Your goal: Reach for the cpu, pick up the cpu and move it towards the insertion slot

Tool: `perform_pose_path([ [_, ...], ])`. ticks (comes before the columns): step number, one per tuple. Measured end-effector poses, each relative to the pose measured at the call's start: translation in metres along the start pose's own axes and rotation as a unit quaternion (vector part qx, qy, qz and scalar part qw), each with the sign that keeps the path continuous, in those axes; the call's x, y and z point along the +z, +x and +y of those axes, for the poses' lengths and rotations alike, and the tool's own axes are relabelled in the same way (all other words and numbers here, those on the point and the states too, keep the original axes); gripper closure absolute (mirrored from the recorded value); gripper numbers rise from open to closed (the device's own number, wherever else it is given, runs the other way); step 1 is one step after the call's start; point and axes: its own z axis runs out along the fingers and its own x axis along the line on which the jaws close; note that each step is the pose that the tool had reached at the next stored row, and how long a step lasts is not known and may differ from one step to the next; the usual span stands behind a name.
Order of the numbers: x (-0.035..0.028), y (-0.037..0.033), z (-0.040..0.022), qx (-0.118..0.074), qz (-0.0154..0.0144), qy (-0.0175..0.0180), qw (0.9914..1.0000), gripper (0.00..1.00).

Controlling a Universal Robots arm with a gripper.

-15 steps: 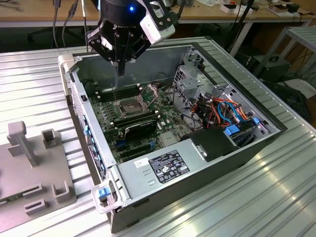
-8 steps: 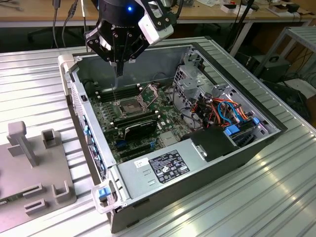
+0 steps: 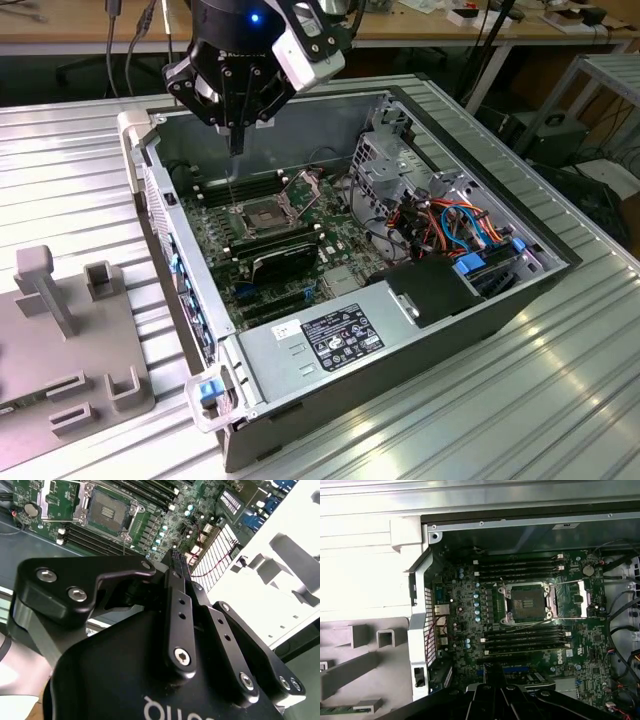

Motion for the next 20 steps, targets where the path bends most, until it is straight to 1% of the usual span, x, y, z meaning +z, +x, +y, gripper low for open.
perform_pose_path([
  [17,0.0001,0.0112,-0.0009,0.000,0.0006,0.0000,1.00000,0.89],
  [20,0.0001,0.0142,-0.0011,0.000,0.0007,0.0000,1.00000,0.89],
])
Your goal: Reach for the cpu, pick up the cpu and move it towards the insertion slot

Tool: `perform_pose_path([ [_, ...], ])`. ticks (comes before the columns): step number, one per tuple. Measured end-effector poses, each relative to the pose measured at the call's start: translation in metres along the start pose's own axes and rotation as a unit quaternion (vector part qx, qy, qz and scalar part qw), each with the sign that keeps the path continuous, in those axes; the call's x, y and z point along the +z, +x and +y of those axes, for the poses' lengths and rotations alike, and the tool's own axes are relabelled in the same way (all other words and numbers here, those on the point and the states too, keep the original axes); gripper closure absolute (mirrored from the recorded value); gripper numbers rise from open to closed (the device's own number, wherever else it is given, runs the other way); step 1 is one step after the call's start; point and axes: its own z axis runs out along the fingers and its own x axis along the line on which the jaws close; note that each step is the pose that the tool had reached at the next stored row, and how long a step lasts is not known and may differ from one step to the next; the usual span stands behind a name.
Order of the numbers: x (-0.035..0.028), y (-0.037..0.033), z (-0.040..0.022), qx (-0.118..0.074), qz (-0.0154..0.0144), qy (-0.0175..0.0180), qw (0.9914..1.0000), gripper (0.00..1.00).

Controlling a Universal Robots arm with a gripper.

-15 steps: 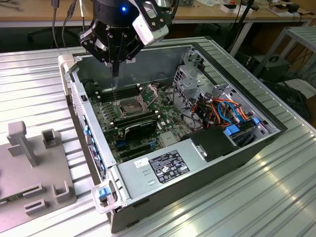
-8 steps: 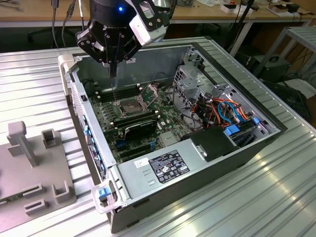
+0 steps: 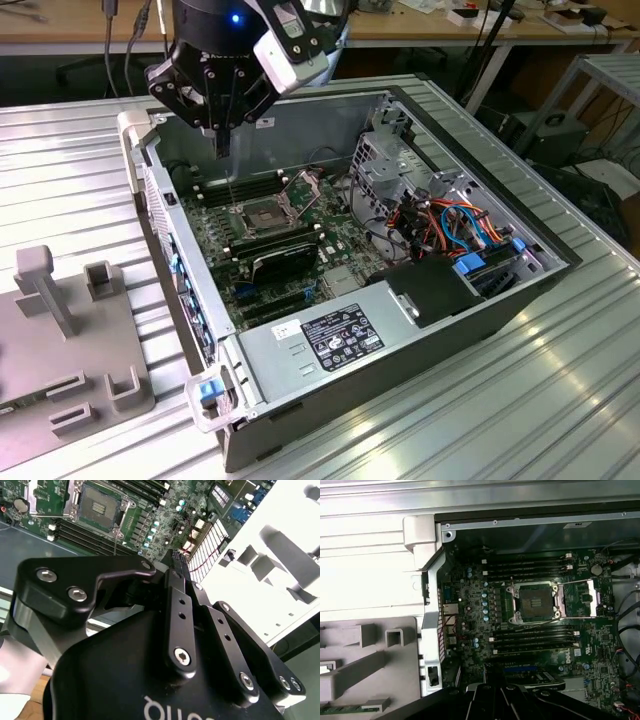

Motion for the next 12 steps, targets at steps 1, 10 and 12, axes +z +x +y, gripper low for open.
perform_pose_path([
  [1,0.0000,0.0012,-0.0001,0.000,0.0000,0.0000,1.00000,0.89],
  [10,0.0000,0.0085,-0.0007,0.000,0.0005,0.0001,1.00000,0.89],
  [12,0.0001,0.0108,-0.0008,0.000,0.0006,0.0000,1.00000,0.89],
])
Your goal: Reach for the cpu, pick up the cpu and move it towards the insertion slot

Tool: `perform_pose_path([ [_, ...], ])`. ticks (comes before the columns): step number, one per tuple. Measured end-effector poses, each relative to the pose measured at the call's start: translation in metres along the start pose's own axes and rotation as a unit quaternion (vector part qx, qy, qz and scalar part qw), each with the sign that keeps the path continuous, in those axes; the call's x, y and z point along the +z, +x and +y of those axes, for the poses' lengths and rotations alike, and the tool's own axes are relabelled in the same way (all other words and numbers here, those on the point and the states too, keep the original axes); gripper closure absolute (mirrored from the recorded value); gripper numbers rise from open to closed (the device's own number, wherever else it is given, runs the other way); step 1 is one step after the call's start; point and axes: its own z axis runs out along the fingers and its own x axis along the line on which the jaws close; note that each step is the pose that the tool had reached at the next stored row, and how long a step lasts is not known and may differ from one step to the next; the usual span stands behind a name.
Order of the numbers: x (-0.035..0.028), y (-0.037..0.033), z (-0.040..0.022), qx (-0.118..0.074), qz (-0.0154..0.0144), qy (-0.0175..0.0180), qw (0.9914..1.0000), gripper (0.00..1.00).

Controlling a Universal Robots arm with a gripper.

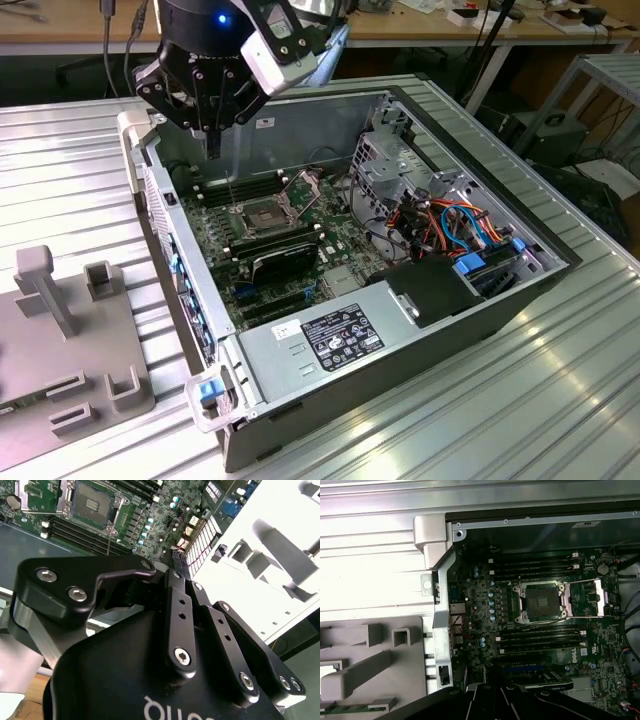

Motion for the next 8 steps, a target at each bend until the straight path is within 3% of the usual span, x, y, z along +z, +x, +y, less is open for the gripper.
perform_pose_path([
  [8,-0.0001,0.0115,-0.0010,0.000,0.0004,0.0000,1.00000,0.89],
])
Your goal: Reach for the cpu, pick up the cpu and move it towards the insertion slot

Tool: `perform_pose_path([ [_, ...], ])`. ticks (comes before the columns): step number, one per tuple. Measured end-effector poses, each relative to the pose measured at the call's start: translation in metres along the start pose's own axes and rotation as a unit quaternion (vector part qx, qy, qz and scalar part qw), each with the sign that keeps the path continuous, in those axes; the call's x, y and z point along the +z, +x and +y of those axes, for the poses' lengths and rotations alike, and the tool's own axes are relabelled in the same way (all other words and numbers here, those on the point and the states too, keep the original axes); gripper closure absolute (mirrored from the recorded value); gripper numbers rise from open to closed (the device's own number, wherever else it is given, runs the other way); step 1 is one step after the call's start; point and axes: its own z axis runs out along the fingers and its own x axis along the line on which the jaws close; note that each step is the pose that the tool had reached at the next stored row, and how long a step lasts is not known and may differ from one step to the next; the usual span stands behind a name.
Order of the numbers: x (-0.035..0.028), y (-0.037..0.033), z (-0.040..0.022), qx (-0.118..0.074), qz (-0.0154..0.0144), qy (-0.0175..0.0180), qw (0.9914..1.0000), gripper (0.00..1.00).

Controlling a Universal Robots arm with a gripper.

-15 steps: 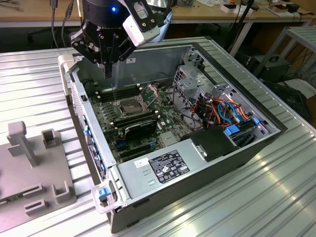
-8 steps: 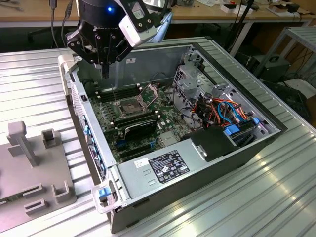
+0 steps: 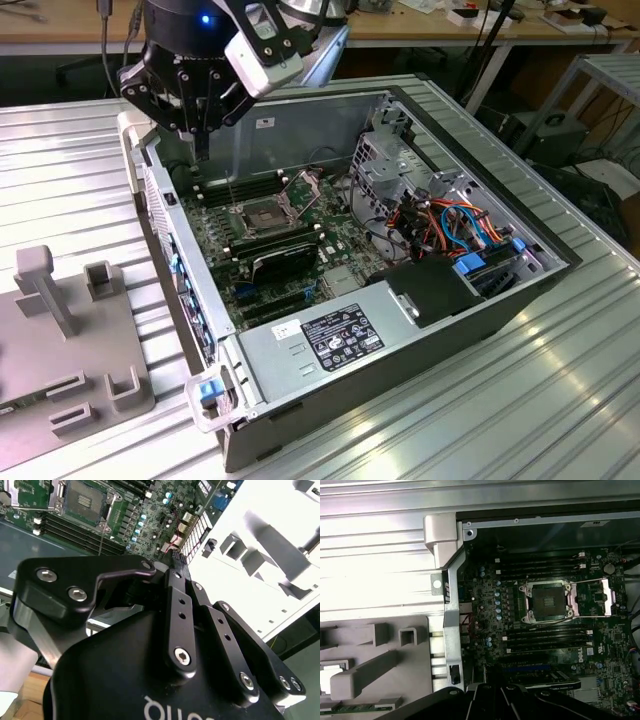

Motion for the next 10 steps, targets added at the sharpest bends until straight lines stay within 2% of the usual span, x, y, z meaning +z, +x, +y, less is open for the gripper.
perform_pose_path([
  [10,-0.0002,0.0073,-0.0007,0.000,0.0000,0.0000,1.00000,0.89],
])
